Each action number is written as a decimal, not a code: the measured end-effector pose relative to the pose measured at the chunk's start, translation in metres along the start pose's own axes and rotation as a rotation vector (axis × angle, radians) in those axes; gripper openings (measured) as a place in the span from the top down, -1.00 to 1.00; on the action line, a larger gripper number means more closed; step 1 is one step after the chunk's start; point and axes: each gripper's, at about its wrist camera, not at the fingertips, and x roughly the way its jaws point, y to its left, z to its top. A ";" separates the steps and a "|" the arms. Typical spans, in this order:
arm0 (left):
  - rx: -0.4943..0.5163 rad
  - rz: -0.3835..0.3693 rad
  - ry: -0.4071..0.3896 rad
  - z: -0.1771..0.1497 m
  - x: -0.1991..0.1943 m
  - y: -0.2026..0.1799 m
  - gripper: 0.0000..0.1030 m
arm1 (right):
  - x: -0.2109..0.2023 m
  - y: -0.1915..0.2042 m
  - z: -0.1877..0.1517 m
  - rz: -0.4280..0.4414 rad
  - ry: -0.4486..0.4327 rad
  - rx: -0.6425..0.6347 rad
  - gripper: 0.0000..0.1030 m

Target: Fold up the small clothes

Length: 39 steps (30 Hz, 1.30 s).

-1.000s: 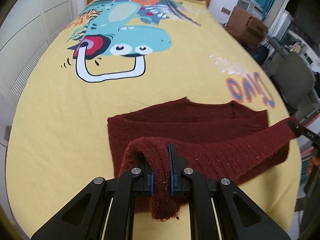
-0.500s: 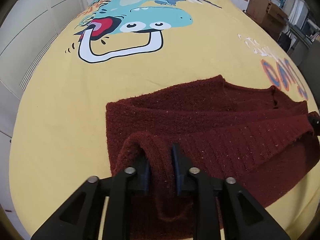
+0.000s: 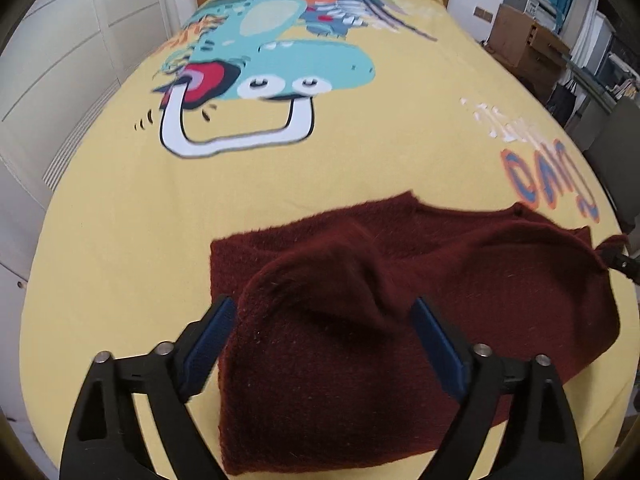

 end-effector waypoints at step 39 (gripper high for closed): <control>0.050 -0.005 0.033 -0.093 0.051 -0.001 -0.99 | 0.046 -0.008 -0.119 -0.037 -0.054 -0.036 -0.99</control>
